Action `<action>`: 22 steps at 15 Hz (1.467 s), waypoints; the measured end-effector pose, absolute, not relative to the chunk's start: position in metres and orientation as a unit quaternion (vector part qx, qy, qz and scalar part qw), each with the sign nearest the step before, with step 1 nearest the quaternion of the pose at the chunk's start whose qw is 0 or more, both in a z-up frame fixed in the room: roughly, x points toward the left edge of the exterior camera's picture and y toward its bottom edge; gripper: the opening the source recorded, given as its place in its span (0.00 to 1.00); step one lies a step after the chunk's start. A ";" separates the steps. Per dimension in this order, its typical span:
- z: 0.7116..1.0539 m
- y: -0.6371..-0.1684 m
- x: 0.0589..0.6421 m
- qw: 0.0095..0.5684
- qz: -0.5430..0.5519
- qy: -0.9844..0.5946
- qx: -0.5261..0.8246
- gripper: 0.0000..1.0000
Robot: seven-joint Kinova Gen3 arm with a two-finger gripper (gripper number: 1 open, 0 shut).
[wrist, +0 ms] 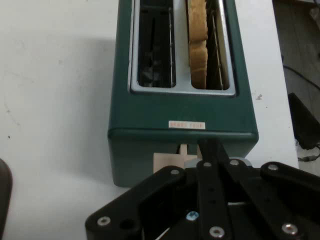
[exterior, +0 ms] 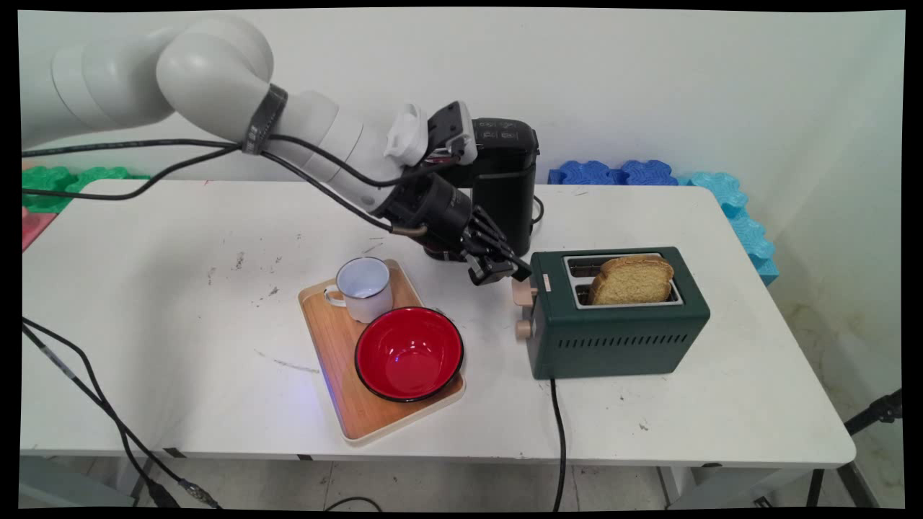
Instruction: Press the toaster switch
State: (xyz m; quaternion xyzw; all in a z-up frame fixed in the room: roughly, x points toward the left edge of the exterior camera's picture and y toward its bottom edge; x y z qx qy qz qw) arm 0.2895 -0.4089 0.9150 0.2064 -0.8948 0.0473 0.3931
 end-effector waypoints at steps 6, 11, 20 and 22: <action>0.893 -0.413 0.288 0.387 0.041 -0.897 0.211 0.00; 0.877 -0.417 0.283 0.384 0.038 -0.898 0.211 0.00; 0.856 -0.426 0.280 0.379 0.037 -0.899 0.215 0.00; 0.851 -0.427 0.281 0.378 0.037 -0.900 0.216 0.00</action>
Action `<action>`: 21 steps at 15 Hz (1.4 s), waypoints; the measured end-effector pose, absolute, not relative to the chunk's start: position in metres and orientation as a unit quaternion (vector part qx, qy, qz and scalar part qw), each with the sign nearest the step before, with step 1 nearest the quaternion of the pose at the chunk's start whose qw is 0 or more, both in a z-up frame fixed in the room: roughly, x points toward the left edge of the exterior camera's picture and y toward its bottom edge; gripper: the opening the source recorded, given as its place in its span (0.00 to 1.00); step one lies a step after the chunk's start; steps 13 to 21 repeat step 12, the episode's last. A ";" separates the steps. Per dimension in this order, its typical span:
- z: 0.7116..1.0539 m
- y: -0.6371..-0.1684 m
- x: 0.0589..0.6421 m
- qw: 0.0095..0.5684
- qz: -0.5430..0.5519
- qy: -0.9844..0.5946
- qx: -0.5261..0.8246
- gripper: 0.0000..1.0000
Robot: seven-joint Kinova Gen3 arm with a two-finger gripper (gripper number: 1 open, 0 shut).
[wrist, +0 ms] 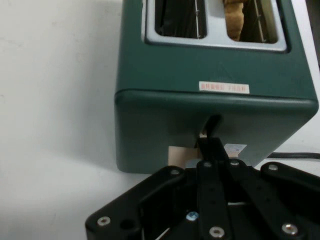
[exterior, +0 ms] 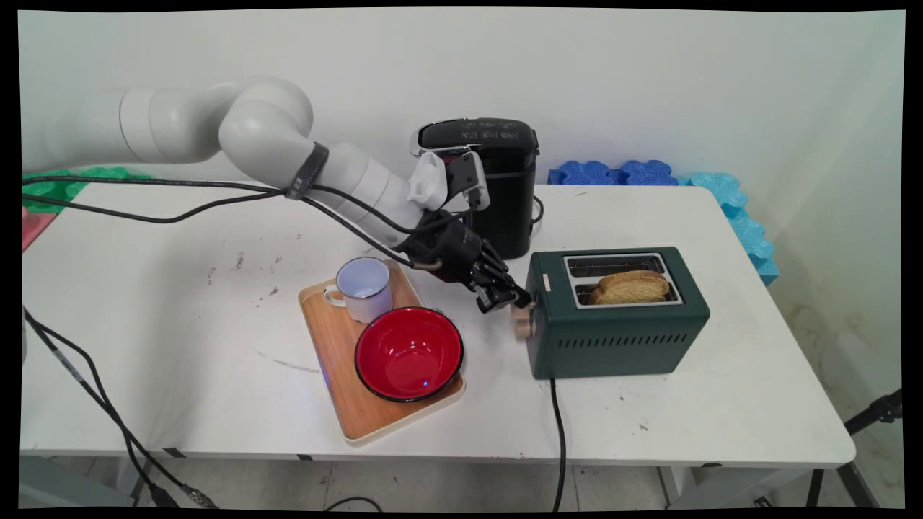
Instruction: Press the toaster switch
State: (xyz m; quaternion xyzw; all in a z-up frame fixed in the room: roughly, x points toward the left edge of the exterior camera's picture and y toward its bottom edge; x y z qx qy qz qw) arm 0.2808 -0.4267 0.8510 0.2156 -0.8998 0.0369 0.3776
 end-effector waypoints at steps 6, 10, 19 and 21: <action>0.838 -0.426 0.283 0.375 0.036 -0.901 0.215 0.00; 0.832 -0.426 0.284 0.376 0.037 -0.901 0.214 0.00; 0.830 -0.425 0.284 0.376 0.036 -0.901 0.215 0.00; 0.830 -0.425 0.284 0.376 0.036 -0.901 0.215 0.00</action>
